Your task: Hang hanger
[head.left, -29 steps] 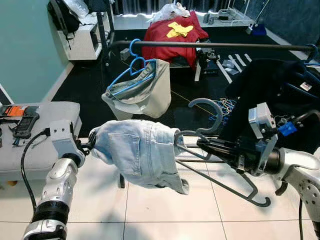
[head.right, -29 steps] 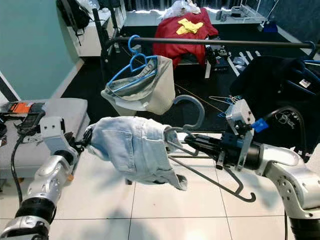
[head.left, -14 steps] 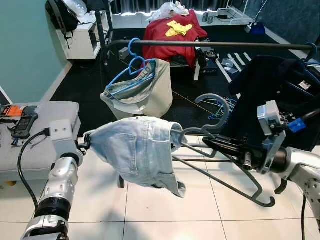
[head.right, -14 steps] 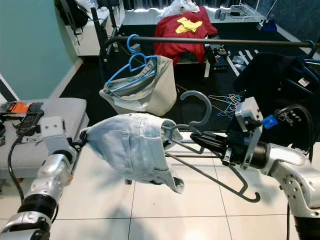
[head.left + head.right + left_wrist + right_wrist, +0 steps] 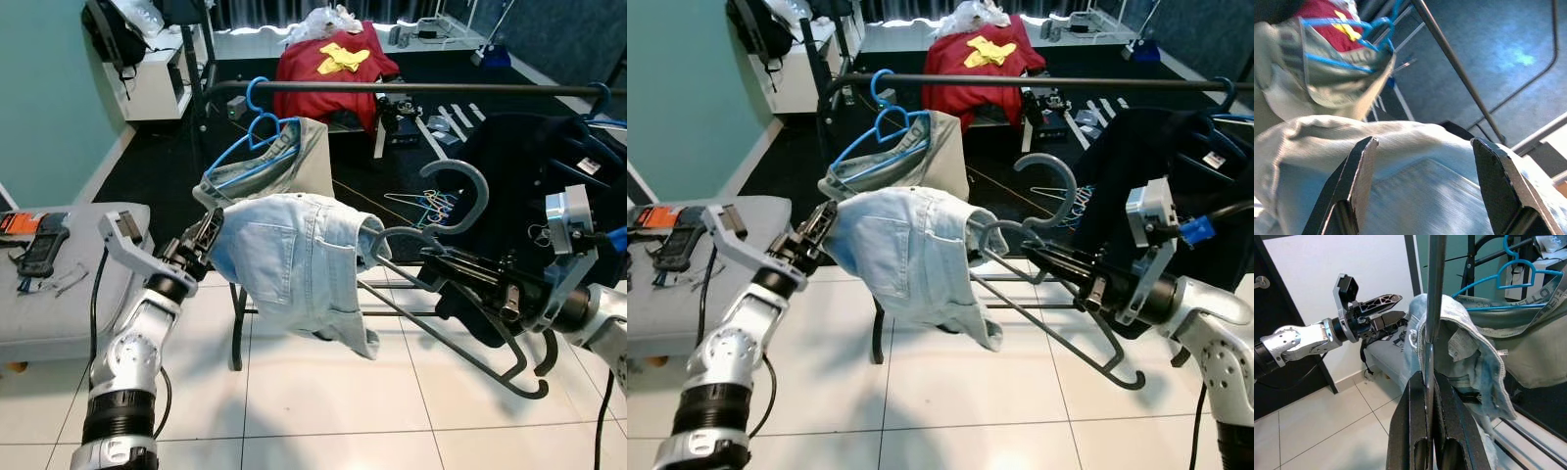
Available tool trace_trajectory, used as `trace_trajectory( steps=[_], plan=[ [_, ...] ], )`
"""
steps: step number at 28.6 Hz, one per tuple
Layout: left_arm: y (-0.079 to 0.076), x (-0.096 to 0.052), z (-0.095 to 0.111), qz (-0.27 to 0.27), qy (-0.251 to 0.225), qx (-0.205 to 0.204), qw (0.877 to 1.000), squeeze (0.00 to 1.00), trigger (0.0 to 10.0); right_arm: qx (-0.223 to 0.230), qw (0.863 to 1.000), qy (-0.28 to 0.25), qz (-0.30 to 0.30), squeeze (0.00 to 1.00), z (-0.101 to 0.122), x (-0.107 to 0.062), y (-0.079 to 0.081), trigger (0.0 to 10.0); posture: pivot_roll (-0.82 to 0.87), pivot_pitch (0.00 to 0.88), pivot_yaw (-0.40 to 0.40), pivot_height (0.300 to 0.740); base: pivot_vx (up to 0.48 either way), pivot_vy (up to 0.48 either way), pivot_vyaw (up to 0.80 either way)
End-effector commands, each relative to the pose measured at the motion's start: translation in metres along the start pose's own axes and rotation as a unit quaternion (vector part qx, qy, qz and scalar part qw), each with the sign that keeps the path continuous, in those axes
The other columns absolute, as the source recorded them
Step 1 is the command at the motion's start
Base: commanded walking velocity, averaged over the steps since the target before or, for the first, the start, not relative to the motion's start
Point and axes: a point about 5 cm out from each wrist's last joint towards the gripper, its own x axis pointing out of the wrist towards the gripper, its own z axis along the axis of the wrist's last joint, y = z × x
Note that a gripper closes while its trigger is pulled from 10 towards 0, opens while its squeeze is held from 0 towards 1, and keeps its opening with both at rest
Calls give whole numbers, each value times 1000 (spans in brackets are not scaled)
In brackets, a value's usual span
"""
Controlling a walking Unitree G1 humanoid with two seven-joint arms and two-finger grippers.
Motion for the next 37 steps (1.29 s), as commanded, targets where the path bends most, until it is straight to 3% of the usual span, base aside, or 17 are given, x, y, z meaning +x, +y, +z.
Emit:
trace_trajectory(
  steps=[1,5,6,7,8,9,10,12,21,23,28,30,31,33,34,36,37],
  plan=[
    [-2,-2,-2,-14,4,-14,1000,0,10000,-6,1000,-18,12,0,3,0,2,10000,-58,63,59,740,0,0,0],
    [-4,-4,-3,-18,1,-22,1000,0,10000,-9,1000,-16,6,0,2,0,1,10000,-58,67,60,740,0,0,0],
    [14,-4,1,87,-10,77,993,0,10000,-10,1000,-24,-12,0,0,6,-1,10000,-60,70,62,740,0,0,0],
    [28,-8,8,174,-25,192,965,0,10000,-13,999,-32,-40,0,-3,14,-4,10000,-61,76,62,740,0,0,0],
    [33,-10,13,219,-40,270,937,0,10000,-15,997,-38,-58,0,-6,21,-5,10000,-61,76,62,740,0,0,0],
    [33,-10,13,219,-40,270,937,0,10000,-15,997,-38,-58,0,-6,21,-5,10000,-61,76,62,740,0,0,0],
    [35,-13,17,244,-50,332,910,0,10000,-9,996,-51,-70,0,-9,30,-4,10000,-61,78,58,740,0,0,0],
    [29,-16,17,227,-47,377,897,0,10000,4,995,-75,-73,0,-13,45,4,10000,-57,80,54,740,0,0,0],
    [22,-24,-2,175,22,392,903,0,10000,10,995,-75,-61,0,-27,62,18,10000,-52,86,48,740,0,0,0],
    [16,-40,-25,102,100,397,907,0,10000,22,997,-55,-50,0,-48,68,32,10000,-47,87,40,740,0,0,0],
    [14,-47,-35,71,131,392,908,0,10000,29,997,-46,-49,0,-56,69,37,10000,-49,89,41,740,0,0,0],
    [12,-52,-45,45,154,400,902,0,10000,32,997,-26,-59,0,-67,67,39,10000,-51,88,44,740,0,0,0],
    [15,-52,-53,45,161,417,894,0,10000,42,995,-5,-87,0,-81,66,35,10000,-57,83,44,740,0,0,0],
    [15,-52,-53,45,161,417,894,0,10000,42,995,-5,-87,0,-81,66,35,10000,-57,83,44,740,0,0,0],
    [17,-51,-59,50,161,439,882,0,10000,45,992,12,-113,0,-93,65,32,10000,-56,82,41,740,0,0,0],
    [17,-51,-59,50,161,439,882,0,10000,45,992,12,-113,0,-93,65,32,10000,-56,82,41,740,0,0,0],
    [17,-48,-64,53,164,449,877,0,10000,48,988,13,-148,0,-101,66,27,10000,-56,80,38,740,0,0,0]
  ],
)
